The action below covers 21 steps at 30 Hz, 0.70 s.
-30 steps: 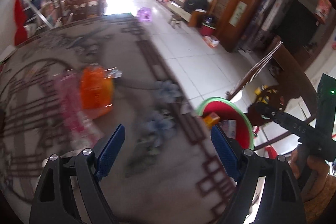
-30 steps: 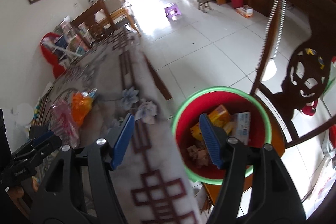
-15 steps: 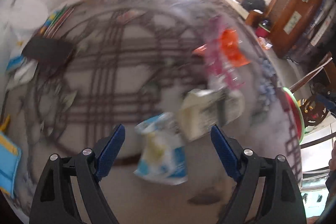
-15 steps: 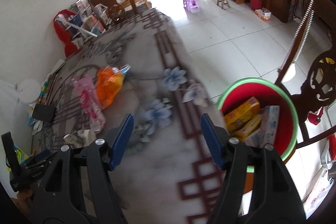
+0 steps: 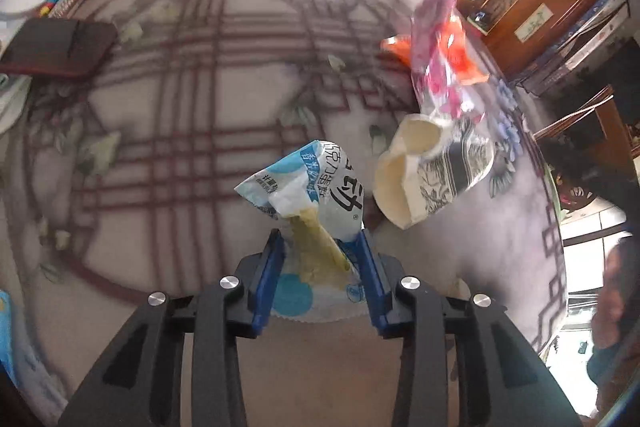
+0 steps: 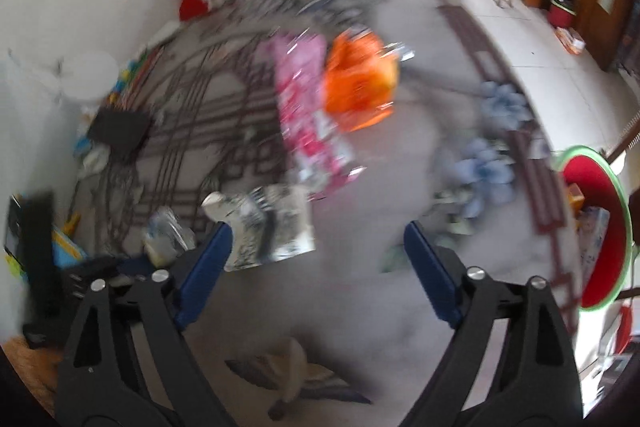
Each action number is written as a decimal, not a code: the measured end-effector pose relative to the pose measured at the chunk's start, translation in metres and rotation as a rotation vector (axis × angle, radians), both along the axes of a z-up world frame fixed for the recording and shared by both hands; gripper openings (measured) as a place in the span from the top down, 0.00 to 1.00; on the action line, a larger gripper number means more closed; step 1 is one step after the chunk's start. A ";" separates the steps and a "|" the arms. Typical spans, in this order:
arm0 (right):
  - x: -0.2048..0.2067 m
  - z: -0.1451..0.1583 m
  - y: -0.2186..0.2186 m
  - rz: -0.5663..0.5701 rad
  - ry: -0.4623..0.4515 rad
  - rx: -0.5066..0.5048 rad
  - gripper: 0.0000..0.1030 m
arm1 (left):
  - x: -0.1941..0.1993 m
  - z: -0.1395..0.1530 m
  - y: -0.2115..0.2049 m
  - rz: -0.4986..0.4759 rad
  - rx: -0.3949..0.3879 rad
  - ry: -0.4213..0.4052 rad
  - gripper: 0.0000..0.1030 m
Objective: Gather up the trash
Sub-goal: 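Grasp white-blue wrapper with left tool while right tool grasps patterned paper cup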
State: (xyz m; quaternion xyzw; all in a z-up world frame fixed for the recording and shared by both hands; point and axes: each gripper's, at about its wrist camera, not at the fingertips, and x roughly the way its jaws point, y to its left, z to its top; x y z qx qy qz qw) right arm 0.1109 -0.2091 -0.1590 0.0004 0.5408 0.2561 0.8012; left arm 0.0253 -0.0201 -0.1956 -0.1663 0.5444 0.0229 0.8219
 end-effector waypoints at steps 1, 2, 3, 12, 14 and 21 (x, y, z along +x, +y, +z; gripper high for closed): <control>-0.001 -0.004 0.008 0.013 0.003 -0.010 0.15 | -0.002 0.006 0.006 0.000 0.001 -0.013 0.66; -0.002 -0.010 0.018 0.030 0.010 -0.018 0.15 | -0.004 0.009 0.010 -0.001 0.004 -0.022 0.66; -0.004 -0.015 0.027 0.041 0.018 -0.026 0.14 | -0.004 0.012 0.016 -0.002 0.009 -0.032 0.66; 0.000 -0.038 0.066 0.051 0.045 -0.078 0.11 | -0.016 0.034 0.054 0.011 0.015 -0.097 0.65; -0.001 -0.040 0.072 0.057 0.042 -0.095 0.12 | -0.019 0.036 0.060 0.015 0.004 -0.104 0.65; -0.004 -0.029 0.074 0.026 -0.008 -0.106 0.32 | -0.019 0.031 0.064 0.024 -0.013 -0.110 0.65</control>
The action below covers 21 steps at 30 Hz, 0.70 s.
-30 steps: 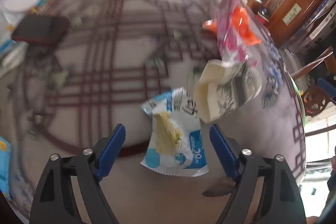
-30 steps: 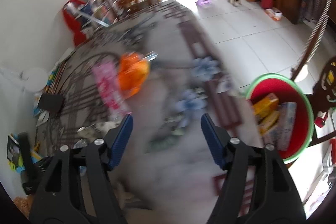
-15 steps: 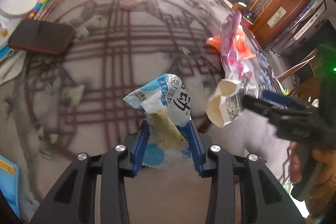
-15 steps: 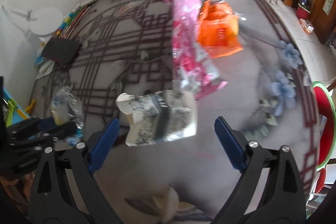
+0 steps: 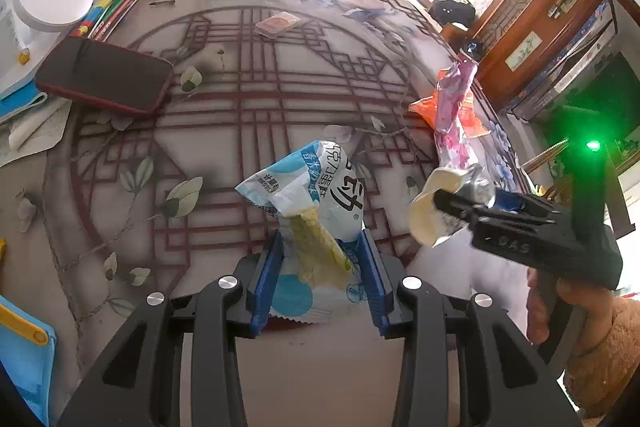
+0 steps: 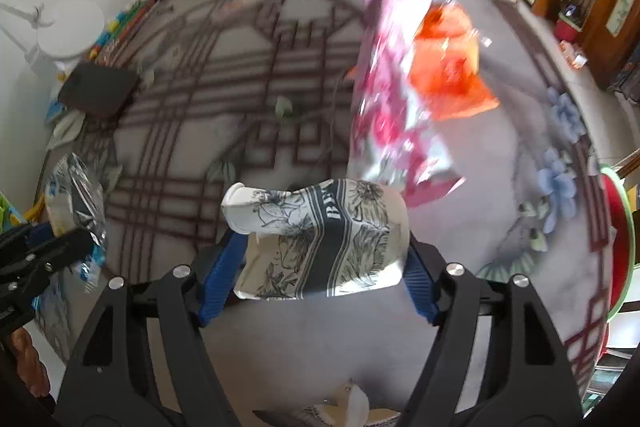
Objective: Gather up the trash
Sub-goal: 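Grasp white-blue wrapper with left tool while right tool grasps patterned paper cup, then lift the wrapper and paper cup and carry them over the red bucket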
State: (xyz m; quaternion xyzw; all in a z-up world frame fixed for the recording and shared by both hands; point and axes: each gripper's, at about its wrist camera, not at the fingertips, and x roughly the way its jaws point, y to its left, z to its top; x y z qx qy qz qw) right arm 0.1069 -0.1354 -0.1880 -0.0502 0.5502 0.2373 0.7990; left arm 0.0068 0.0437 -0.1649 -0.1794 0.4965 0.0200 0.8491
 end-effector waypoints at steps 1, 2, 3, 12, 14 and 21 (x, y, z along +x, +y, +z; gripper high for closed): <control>-0.001 0.006 -0.002 -0.011 -0.013 0.011 0.32 | 0.000 0.000 0.001 0.000 -0.002 -0.001 0.65; -0.001 0.010 -0.004 -0.020 -0.020 0.023 0.32 | 0.001 0.000 0.001 0.000 -0.004 -0.002 0.65; -0.001 0.015 -0.005 -0.026 -0.024 0.035 0.32 | 0.001 0.000 0.002 -0.001 -0.005 -0.002 0.65; -0.009 0.049 -0.027 -0.125 -0.075 0.107 0.31 | 0.018 0.022 -0.003 -0.020 0.001 -0.067 0.65; -0.010 0.055 -0.029 -0.126 -0.100 0.095 0.31 | 0.023 0.030 -0.006 -0.029 0.004 -0.091 0.65; -0.014 0.064 -0.040 -0.150 -0.123 0.098 0.30 | 0.031 0.048 -0.021 -0.055 0.006 -0.141 0.65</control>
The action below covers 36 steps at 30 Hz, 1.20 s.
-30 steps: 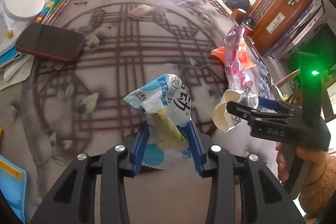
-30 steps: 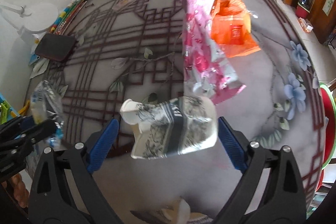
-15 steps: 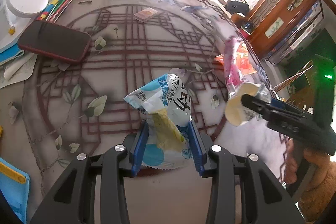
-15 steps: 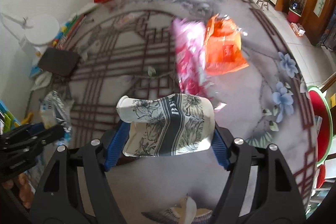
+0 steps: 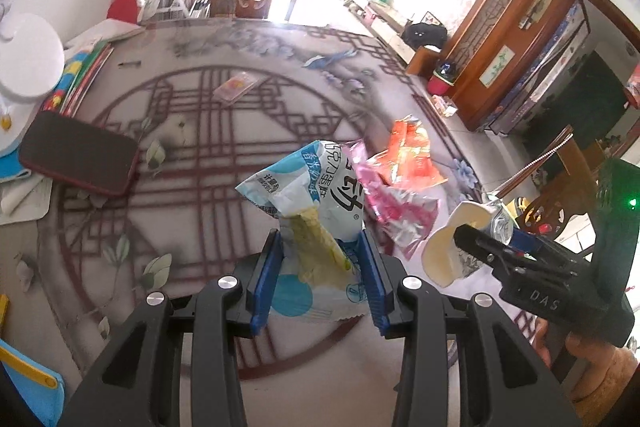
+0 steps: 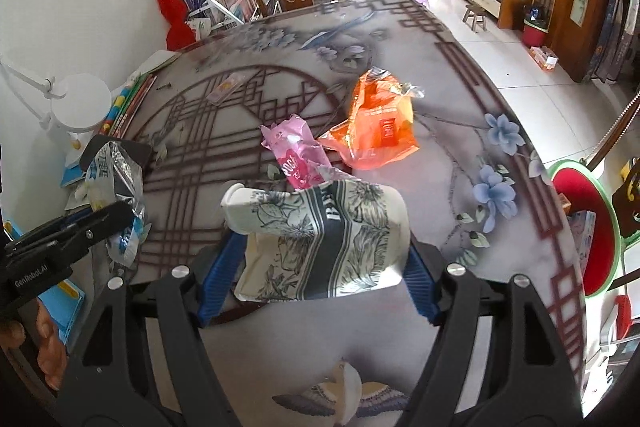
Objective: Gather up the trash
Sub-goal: 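Lift the wrapper and paper cup and carry them over the red bucket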
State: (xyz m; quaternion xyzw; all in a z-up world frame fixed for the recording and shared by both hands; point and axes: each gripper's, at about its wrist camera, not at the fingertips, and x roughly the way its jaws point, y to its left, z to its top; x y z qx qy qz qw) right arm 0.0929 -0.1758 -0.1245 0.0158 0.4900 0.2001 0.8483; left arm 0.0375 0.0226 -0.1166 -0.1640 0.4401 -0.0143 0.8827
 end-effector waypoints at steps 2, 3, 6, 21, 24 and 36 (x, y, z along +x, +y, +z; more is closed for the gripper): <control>-0.001 0.002 -0.004 -0.006 -0.006 0.004 0.30 | 0.000 0.002 -0.004 -0.006 0.005 -0.004 0.65; -0.001 0.003 -0.006 -0.008 -0.007 0.007 0.30 | 0.000 0.002 -0.006 -0.009 0.006 -0.004 0.65; -0.002 0.007 -0.011 -0.014 -0.017 0.015 0.30 | 0.000 0.003 -0.011 -0.011 0.006 -0.002 0.65; -0.005 0.010 -0.046 -0.061 -0.028 0.023 0.30 | 0.006 0.004 -0.038 -0.040 0.005 0.006 0.65; -0.003 0.010 -0.055 -0.074 -0.029 0.025 0.30 | 0.009 0.006 -0.047 -0.052 0.007 0.004 0.65; 0.006 0.012 -0.106 -0.134 -0.036 0.013 0.30 | 0.029 0.013 -0.094 -0.111 0.011 -0.003 0.65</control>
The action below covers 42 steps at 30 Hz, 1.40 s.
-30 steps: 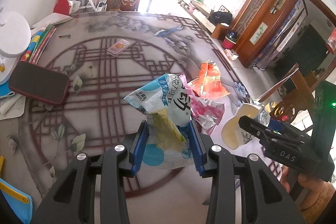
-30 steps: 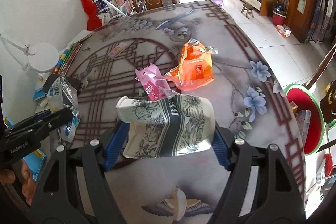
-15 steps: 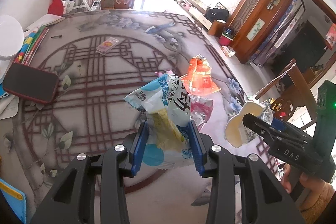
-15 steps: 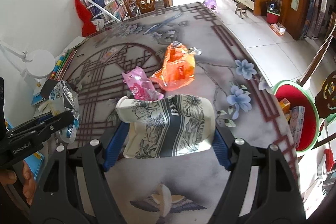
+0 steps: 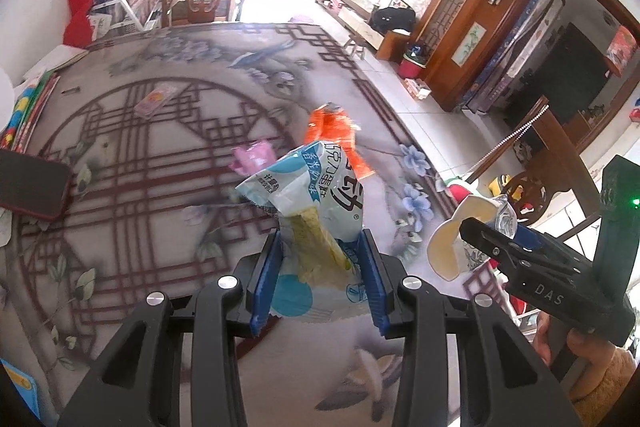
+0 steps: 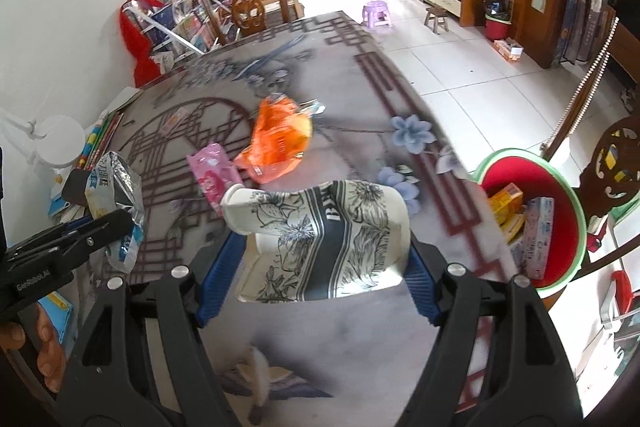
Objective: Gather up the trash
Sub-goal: 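Lift the wrapper and paper cup and carry them over the red bucket, then open both tools over the red bucket to drop wrapper and cup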
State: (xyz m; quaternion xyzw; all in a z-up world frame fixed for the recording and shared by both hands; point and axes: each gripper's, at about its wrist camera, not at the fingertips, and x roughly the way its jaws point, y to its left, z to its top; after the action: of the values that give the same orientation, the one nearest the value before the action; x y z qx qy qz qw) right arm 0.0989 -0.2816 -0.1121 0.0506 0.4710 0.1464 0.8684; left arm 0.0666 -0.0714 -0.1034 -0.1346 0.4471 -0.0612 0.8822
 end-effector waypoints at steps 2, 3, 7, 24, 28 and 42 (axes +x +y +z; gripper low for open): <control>0.002 0.001 -0.011 -0.011 -0.005 0.000 0.30 | 0.004 0.002 -0.010 -0.008 0.003 -0.004 0.65; 0.003 0.002 -0.016 -0.015 -0.008 0.000 0.30 | 0.007 0.003 -0.014 -0.011 0.004 -0.006 0.65; 0.009 0.001 -0.036 -0.025 -0.011 0.000 0.30 | 0.015 0.007 -0.032 -0.024 0.010 -0.012 0.65; 0.023 -0.008 -0.134 -0.109 -0.007 0.014 0.30 | 0.044 0.010 -0.130 -0.106 0.017 -0.008 0.65; 0.024 -0.016 -0.165 -0.160 0.010 0.008 0.30 | 0.054 0.008 -0.160 -0.162 -0.001 0.004 0.65; 0.028 -0.038 -0.273 -0.387 0.065 0.046 0.30 | 0.096 -0.016 -0.285 -0.416 -0.023 0.071 0.63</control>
State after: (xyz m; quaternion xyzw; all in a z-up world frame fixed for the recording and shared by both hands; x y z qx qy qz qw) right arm 0.1267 -0.5543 -0.1501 0.1647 0.4766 -0.0141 0.8634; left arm 0.1623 -0.3563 -0.1196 -0.0517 0.4953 -0.2424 0.8326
